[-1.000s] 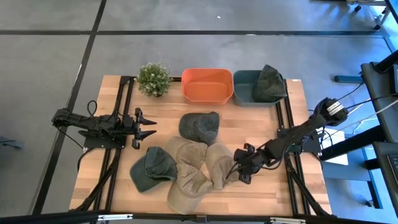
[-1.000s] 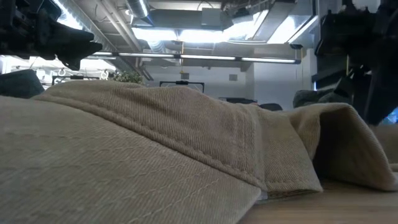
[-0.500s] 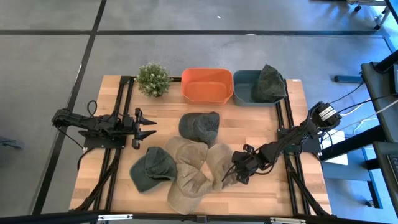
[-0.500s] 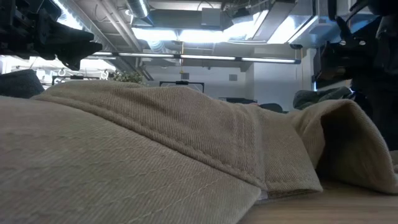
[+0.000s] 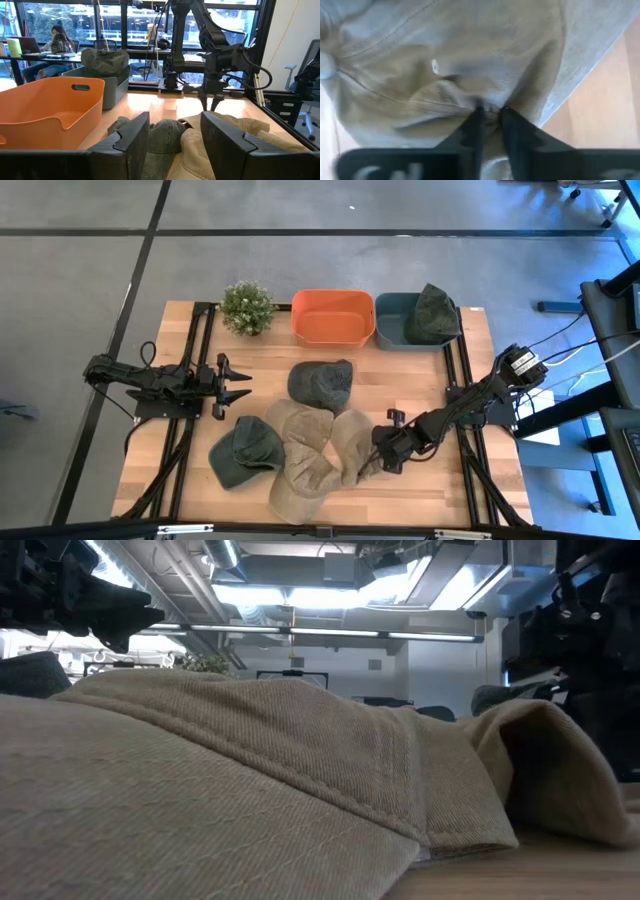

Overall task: Pick & Place hat
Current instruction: Put the right brown cap into the orange bin

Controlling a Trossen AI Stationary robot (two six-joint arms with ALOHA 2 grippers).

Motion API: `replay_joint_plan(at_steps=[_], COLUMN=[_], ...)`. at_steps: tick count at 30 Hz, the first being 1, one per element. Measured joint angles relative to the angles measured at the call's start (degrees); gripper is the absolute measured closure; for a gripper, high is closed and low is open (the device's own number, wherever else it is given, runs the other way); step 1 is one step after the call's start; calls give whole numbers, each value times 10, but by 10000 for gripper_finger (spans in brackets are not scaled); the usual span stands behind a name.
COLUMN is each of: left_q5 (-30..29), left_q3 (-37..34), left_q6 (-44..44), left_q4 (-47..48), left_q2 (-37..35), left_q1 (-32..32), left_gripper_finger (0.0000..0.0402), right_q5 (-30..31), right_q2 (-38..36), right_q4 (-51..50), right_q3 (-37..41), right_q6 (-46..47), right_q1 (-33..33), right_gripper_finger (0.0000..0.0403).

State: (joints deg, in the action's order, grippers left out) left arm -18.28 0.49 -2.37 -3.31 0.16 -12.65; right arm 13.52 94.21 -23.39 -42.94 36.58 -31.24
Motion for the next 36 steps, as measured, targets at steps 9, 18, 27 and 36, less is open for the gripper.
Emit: replay_joint_plan(at_steps=[9, 18, 27, 36], left_q5=[1, 1, 2, 3], left_q3=[0, 0, 0, 0], left_q6=[0, 1, 1, 1], left_q4=[0, 0, 0, 0], left_q2=[0, 0, 0, 0], left_q1=[0, 0, 0, 0], left_gripper_finger=[229, 229, 229, 229], right_q5=[24, 85, 139, 257], right_q2=[-4, -5, -2, 20], right_q4=[-30, -149, -26, 22], right_q3=[-6, -10, -8, -9], right_q6=[-39, -167, -483, -676], right_q1=[0, 0, 0, 0], right_gripper_finger=[397, 399, 398, 397])
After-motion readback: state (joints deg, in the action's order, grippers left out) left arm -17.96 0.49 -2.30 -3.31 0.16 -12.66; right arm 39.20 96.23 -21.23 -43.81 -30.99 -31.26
